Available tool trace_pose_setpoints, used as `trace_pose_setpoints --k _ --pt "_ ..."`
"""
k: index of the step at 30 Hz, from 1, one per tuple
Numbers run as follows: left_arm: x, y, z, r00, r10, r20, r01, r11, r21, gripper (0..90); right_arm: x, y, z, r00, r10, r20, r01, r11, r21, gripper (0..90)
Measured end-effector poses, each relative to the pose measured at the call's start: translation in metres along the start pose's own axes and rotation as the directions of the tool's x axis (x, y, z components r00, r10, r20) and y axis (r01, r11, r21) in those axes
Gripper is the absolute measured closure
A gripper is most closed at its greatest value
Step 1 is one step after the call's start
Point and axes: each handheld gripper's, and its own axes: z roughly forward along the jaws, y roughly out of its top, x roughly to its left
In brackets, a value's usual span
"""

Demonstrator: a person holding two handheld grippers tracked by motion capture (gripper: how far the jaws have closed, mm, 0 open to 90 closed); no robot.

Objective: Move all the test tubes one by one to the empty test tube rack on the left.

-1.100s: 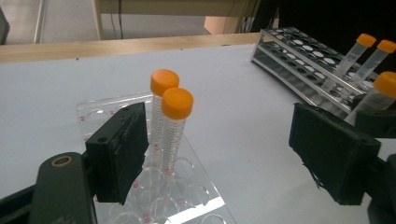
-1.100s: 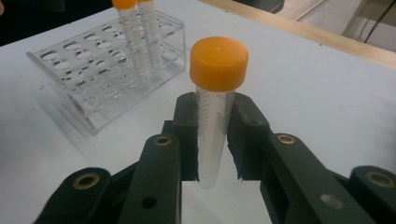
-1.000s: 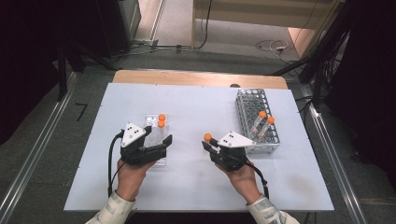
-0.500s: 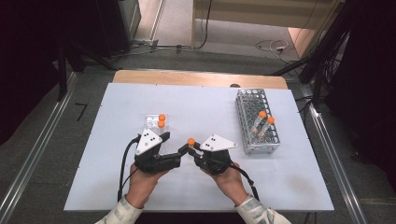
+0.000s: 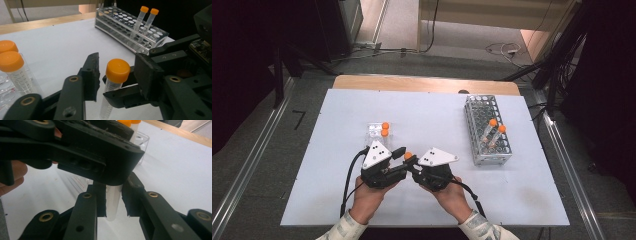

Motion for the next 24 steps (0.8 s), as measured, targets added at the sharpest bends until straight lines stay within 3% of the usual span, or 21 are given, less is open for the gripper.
trace_pose_setpoints --k 4,20,24 --pt "-0.0007 -0.0005 0.0004 0.9999 0.011 -0.002 -0.011 0.9999 0.001 64.5 -0.0002 0.0001 -0.0004 1.0000 0.006 0.001 -0.006 1.000 -0.002 72.0" --pt "0.0001 -0.0018 0.0022 0.9998 0.017 -0.006 -0.016 0.9998 0.010 69.5 -0.0002 0.0001 -0.0008 0.9999 0.011 -0.001 -0.011 1.000 -0.002 71.0" --pt "0.0038 0.0015 -0.0006 0.9999 0.008 -0.012 -0.008 1.0000 -0.004 69.6 -0.0028 0.0006 -0.0019 0.9998 0.014 -0.011 -0.014 1.000 -0.002 52.2"
